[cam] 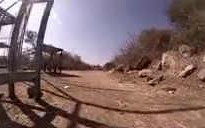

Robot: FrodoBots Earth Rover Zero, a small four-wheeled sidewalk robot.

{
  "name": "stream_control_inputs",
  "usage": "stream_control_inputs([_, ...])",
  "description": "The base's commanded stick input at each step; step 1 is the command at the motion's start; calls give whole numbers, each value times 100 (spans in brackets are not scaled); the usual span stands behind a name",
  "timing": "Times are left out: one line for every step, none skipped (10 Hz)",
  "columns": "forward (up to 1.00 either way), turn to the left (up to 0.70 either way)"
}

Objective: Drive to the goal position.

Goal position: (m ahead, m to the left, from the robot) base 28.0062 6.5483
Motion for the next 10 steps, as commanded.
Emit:
stream_control_inputs([50,0])
stream_control_inputs([50,0])
stream_control_inputs([50,0])
stream_control_inputs([50,0])
stream_control_inputs([50,0])
stream_control_inputs([50,0])
stream_control_inputs([50,0])
stream_control_inputs([50,0])
stream_control_inputs([50,0])
stream_control_inputs([50,0])
